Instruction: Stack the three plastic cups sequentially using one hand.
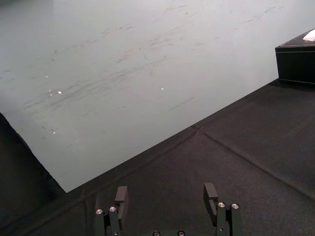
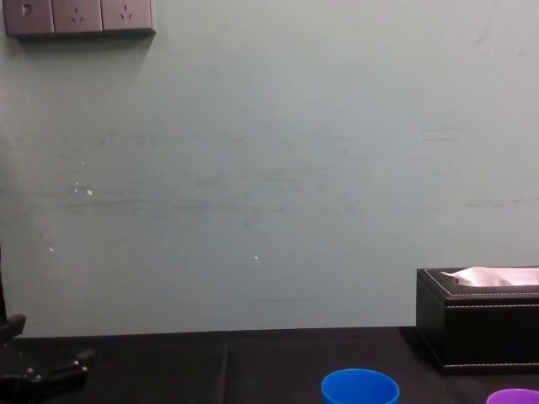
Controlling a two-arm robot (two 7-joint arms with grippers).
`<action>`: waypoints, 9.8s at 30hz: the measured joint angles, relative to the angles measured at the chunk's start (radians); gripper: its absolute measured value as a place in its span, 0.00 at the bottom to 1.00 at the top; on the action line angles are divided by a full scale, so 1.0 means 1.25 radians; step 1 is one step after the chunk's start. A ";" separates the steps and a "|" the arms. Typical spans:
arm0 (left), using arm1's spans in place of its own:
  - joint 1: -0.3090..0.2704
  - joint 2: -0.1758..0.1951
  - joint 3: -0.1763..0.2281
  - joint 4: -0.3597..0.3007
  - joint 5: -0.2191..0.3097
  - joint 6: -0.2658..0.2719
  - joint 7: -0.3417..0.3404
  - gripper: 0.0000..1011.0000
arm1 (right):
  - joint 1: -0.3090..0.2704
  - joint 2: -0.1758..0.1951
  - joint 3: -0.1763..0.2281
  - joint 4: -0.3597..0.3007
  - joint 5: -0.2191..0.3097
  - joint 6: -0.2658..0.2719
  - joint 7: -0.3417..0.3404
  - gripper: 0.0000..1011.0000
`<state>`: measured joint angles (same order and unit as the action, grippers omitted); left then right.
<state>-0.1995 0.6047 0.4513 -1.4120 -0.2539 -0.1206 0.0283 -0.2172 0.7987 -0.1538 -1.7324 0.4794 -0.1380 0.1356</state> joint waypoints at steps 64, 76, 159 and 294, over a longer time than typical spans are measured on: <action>0.000 0.000 0.000 0.000 0.000 0.000 0.000 0.99 | 0.148 -0.190 -0.083 0.134 -0.070 0.155 0.170 0.99; 0.000 0.000 0.000 0.000 0.000 0.000 0.000 0.99 | 0.157 -0.208 -0.078 0.144 -0.089 0.156 0.169 0.99; 0.000 0.000 0.000 0.000 0.000 0.000 0.000 0.99 | 0.461 -0.234 -0.249 0.164 -0.035 0.312 0.282 0.71; 0.000 0.000 0.000 0.000 0.000 0.000 0.000 0.99 | 0.103 -0.091 -0.124 0.014 -0.092 0.202 0.270 0.99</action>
<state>-0.1995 0.6047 0.4514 -1.4120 -0.2539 -0.1205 0.0283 -0.0880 0.6852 -0.3092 -1.7155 0.3642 0.1144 0.4732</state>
